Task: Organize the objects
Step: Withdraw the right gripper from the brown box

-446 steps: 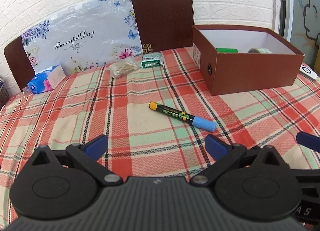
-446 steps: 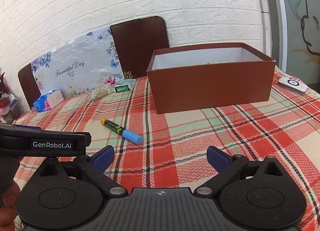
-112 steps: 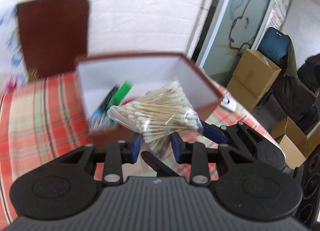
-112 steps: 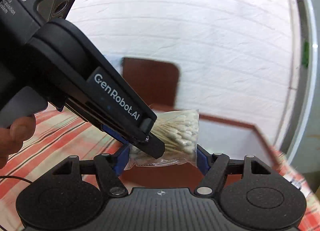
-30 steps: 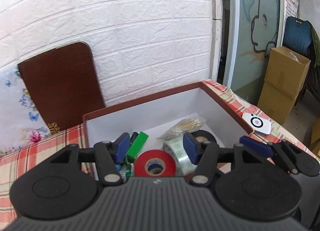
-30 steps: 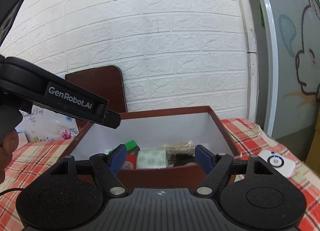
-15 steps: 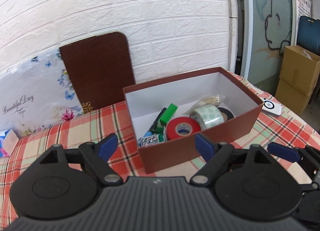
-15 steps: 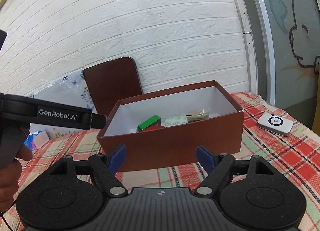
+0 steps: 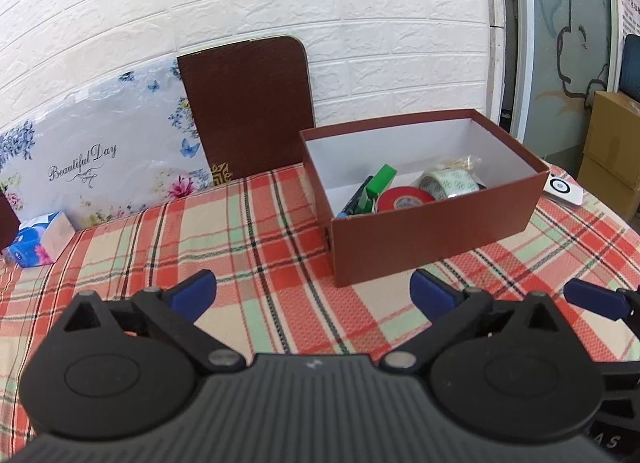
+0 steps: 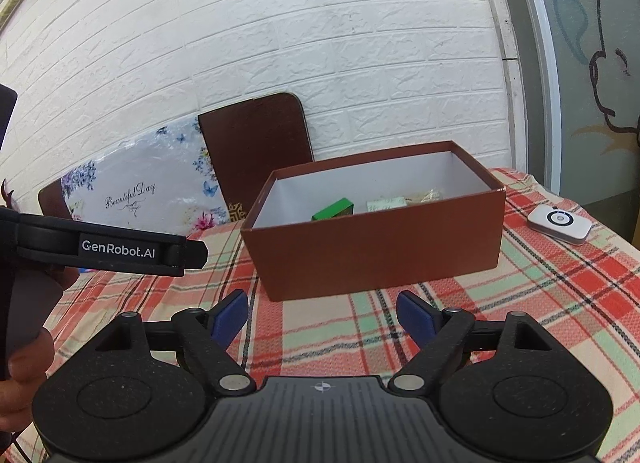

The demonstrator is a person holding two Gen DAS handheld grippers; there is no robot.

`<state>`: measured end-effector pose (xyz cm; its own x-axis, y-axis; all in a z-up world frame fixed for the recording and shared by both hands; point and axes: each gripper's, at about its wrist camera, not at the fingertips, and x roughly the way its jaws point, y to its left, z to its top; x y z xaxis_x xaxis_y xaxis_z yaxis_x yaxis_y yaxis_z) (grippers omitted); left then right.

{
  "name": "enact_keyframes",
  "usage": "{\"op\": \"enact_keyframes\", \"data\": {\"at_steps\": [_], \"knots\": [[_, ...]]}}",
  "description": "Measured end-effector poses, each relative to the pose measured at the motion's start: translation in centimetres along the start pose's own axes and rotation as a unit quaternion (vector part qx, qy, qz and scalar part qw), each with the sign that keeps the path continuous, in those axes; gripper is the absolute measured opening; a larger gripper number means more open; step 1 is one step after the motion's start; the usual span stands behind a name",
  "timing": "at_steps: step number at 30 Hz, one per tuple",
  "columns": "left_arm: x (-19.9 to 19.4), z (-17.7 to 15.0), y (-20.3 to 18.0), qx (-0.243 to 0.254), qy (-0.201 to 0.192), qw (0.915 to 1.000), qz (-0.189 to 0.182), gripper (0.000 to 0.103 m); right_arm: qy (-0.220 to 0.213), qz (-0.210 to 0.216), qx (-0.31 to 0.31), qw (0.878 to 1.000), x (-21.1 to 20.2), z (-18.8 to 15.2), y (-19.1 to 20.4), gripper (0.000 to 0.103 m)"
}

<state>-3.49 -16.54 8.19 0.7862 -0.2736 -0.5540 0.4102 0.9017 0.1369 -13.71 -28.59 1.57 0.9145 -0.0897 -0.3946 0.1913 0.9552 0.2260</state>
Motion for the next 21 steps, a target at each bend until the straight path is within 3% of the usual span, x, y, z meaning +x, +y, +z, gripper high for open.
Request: {"op": "enact_keyframes", "data": {"at_steps": [10, 16, 21], "knots": [[-0.9, -1.6, 0.8, -0.005, 0.006, 0.9998, 0.016, 0.103, 0.023, 0.002, 0.009, 1.000, -0.2, -0.9, 0.8, 0.083], [-1.6, -1.9, 1.3, 0.002, -0.018, 0.9989, 0.044, 0.103, 0.041, -0.006, 0.015, 0.999, 0.3, -1.0, 0.8, 0.084], [-1.5, -2.2, 1.3, 0.001, -0.011, 0.9994, 0.032, 0.103, 0.045, -0.009, 0.014, 0.999, 0.4, -1.1, 0.7, 0.084]]}}
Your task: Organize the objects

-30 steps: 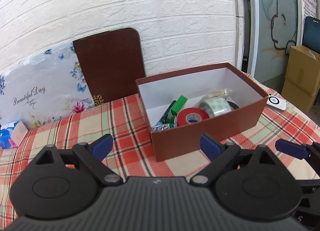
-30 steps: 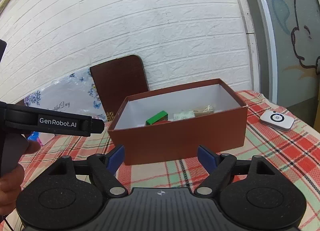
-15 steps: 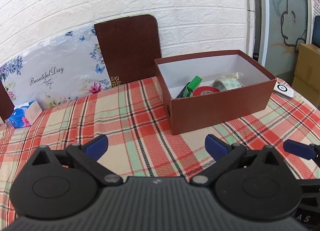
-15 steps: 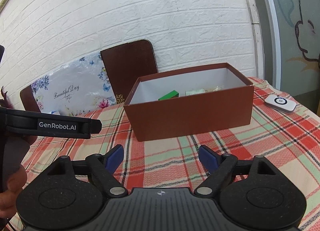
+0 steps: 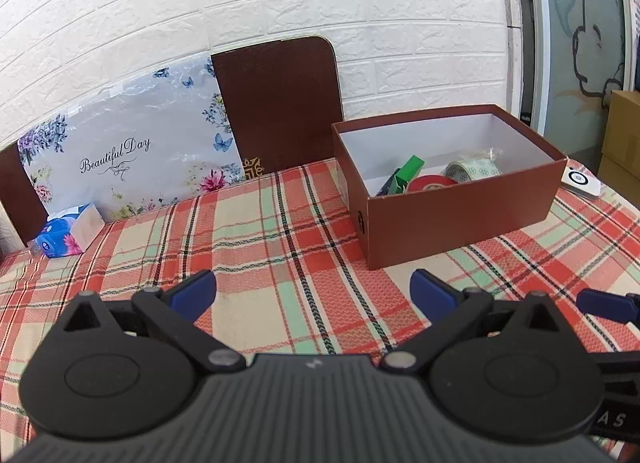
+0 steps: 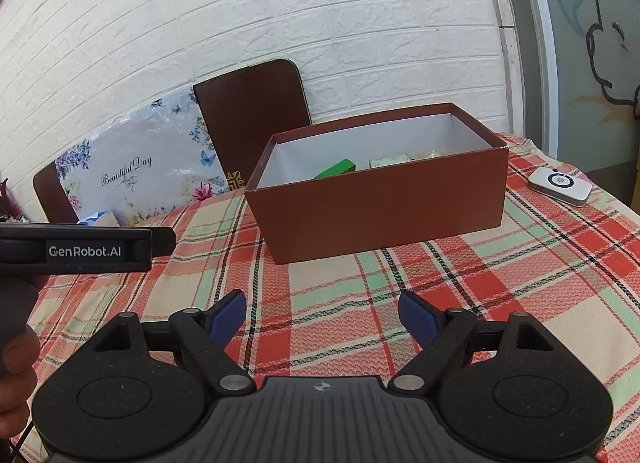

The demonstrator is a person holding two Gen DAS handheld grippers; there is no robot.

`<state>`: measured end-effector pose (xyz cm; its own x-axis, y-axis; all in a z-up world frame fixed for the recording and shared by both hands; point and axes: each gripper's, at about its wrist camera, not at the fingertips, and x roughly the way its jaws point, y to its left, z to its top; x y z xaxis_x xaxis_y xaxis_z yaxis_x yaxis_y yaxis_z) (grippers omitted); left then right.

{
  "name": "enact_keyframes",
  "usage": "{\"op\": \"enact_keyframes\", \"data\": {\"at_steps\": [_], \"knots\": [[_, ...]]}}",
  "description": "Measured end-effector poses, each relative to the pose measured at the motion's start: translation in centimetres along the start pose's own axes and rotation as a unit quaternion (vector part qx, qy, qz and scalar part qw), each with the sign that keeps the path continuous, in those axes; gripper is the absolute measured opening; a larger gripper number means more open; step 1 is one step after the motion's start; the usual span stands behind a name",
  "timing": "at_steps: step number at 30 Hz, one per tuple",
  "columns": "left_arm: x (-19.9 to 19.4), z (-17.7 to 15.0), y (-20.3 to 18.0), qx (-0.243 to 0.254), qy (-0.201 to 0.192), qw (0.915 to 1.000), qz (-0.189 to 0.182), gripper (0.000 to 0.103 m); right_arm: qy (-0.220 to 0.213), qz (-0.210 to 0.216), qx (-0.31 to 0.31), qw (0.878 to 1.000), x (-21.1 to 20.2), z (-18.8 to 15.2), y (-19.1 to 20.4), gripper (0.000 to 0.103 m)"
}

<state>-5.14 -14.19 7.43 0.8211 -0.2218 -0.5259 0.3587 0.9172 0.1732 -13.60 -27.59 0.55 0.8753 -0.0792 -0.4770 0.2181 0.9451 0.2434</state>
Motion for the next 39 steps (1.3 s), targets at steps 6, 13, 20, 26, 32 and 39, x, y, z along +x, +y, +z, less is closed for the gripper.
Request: {"op": "enact_keyframes", "data": {"at_steps": [6, 13, 20, 26, 32, 39], "knots": [[0.4, -0.4, -0.3, 0.003, 0.007, 1.0000, -0.006, 0.103, 0.008, -0.007, 0.003, 1.000, 0.4, -0.1, 0.0, 0.085], [1.4, -0.7, 0.2, -0.001, 0.019, 0.9997, -0.011, 0.103, 0.015, -0.008, 0.007, 1.000, 1.3, -0.1, 0.1, 0.086], [2.2, -1.1, 1.0, -0.014, 0.032, 0.9994, -0.006, 0.103, 0.038, 0.000, -0.002, 0.999, 2.7, -0.7, 0.7, 0.086], [2.6, -1.1, 0.7, -0.010, 0.035, 0.9993, 0.000, 0.103, 0.040, -0.003, 0.001, 0.999, 2.9, -0.7, 0.6, 0.086], [2.6, -1.2, 0.7, -0.009, 0.036, 0.9993, 0.004, 0.103, 0.040, -0.005, 0.005, 0.999, 3.0, -0.8, 0.5, 0.086], [2.7, -1.2, 0.4, -0.003, 0.041, 0.9991, 0.011, 0.103, 0.037, -0.002, 0.004, 0.999, 2.8, -0.9, 0.5, 0.086]]}}
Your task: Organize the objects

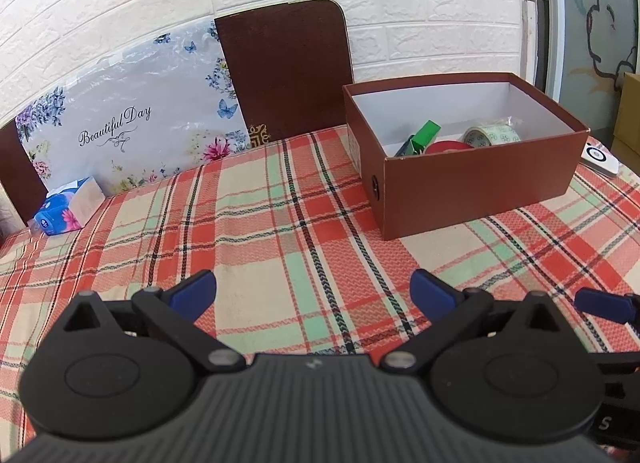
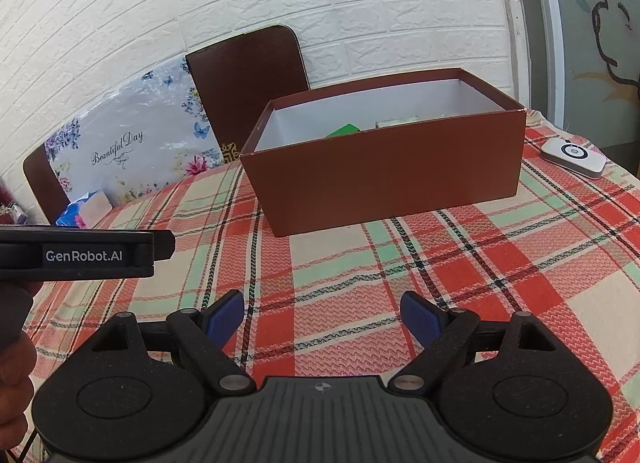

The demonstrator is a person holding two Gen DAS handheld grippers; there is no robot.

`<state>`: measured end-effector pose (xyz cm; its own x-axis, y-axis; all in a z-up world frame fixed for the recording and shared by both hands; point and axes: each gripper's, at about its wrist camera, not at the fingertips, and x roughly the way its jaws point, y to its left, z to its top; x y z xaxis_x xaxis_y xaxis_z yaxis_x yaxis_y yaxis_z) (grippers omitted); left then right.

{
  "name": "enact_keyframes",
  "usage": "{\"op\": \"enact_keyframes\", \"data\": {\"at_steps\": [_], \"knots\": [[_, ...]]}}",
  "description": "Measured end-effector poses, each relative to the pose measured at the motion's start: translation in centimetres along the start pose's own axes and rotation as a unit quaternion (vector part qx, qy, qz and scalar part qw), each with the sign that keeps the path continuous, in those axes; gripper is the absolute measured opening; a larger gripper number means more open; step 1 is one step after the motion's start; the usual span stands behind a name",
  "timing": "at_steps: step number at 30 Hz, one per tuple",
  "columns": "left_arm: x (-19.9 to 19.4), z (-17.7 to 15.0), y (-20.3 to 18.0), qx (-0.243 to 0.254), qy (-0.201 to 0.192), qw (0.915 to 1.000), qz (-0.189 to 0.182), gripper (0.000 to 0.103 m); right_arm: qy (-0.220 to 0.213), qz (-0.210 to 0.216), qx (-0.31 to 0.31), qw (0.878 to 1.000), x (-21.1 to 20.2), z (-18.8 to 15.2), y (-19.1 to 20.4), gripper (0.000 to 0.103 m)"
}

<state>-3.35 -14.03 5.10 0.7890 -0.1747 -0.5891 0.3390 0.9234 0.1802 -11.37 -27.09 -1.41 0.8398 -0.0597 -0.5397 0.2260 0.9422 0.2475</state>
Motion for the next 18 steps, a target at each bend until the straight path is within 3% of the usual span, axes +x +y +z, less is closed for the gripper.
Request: {"op": "enact_keyframes", "data": {"at_steps": [18], "knots": [[0.26, -0.38, -0.12, 0.003, 0.016, 0.9997, -0.016, 0.103, 0.000, 0.001, 0.003, 1.000, -0.06, -0.07, -0.27, 0.086]]}}
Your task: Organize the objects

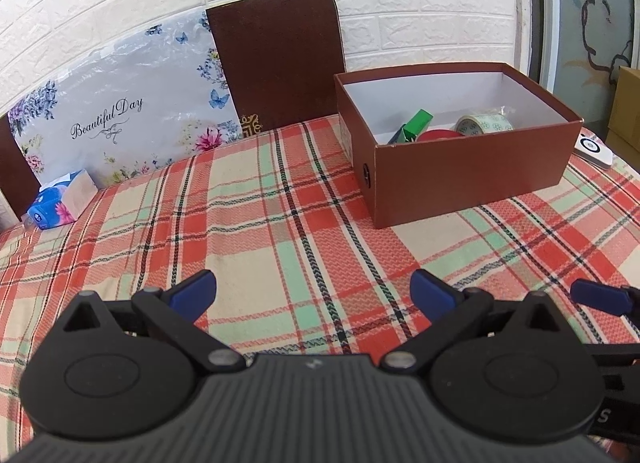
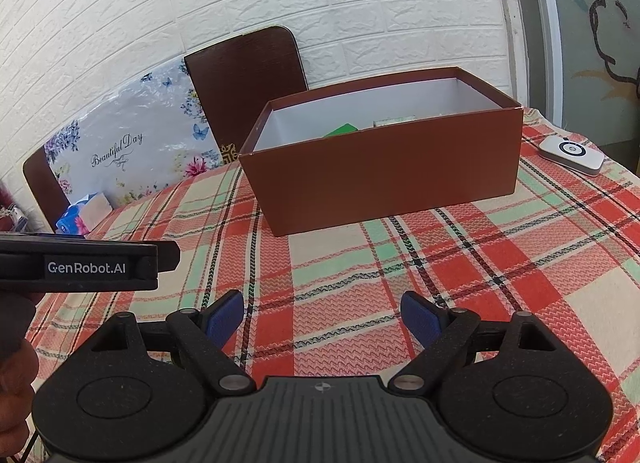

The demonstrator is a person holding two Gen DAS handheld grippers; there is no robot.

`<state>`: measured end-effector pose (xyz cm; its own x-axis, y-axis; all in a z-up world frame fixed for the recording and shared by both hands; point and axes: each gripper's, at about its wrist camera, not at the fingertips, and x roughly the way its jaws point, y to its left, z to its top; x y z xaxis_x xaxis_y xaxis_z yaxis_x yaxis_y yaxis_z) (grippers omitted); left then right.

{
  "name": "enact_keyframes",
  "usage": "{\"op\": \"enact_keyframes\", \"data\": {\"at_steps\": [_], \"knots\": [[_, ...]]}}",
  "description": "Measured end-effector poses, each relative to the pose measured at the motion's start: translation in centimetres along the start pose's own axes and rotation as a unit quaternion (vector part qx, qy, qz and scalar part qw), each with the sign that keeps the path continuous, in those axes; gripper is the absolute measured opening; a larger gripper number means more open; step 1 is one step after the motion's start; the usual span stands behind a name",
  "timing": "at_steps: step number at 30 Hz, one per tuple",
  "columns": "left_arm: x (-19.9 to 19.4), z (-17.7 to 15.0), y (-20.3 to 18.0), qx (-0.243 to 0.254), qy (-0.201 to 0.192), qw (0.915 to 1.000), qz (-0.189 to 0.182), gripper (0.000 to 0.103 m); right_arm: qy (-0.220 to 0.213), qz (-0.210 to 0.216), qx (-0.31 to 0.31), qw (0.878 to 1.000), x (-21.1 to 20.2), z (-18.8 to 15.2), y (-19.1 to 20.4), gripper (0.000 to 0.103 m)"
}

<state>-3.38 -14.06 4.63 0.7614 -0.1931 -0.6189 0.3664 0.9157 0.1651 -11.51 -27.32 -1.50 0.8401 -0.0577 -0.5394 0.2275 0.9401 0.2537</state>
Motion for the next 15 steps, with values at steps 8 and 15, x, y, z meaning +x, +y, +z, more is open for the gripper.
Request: {"op": "enact_keyframes", "data": {"at_steps": [8, 15], "knots": [[0.27, -0.21, -0.09, 0.003, 0.009, 0.9999, -0.010, 0.103, -0.003, 0.001, 0.005, 1.000, -0.06, -0.07, -0.17, 0.087], [0.46, -0.23, -0.23, 0.005, 0.015, 0.9998, -0.010, 0.103, -0.003, -0.004, 0.016, 1.000, 0.05, -0.21, -0.38, 0.087]]}}
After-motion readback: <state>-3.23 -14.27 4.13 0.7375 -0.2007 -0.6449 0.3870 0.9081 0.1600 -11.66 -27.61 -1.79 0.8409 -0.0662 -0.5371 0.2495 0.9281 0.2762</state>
